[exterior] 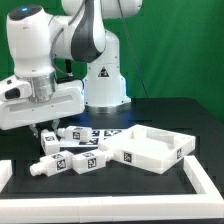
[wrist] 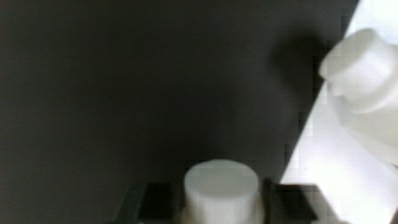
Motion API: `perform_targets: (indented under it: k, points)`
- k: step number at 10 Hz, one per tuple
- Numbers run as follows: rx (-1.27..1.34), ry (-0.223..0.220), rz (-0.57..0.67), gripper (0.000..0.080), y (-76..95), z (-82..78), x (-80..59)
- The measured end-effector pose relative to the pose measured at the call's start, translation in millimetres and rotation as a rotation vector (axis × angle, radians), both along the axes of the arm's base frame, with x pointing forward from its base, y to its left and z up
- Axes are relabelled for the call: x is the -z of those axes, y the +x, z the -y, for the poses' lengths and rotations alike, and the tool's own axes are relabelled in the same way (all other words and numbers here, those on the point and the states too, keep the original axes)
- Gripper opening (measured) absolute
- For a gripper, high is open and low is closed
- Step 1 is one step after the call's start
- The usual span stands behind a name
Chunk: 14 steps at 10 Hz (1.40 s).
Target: Assemble one leg
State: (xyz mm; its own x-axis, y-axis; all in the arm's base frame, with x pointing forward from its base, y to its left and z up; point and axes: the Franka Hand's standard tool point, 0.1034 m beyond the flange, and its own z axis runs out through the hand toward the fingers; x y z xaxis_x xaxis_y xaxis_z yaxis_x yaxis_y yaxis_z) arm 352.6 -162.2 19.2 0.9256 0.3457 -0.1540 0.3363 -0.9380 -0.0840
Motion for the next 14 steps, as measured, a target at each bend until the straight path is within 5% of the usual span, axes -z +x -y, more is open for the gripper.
perform_targets:
  k: [3,4,5,7,10,14]
  points:
    - [-0.011,0.000,-0.001,0.0215,2.9,3.4,2.6]
    - [-0.011,0.002,-0.004,0.0352,3.0,3.1,2.2]
    - [-0.008,0.010,-0.020,0.0352,8.8,-1.3,-3.7]
    - [0.022,0.005,-0.020,0.0626,27.4,-29.9,-23.8]
    - [-0.074,-0.004,-0.003,0.0642,54.8,-79.5,-42.3]
    - [-0.080,-0.005,0.005,0.0649,52.8,-80.3,-40.3]
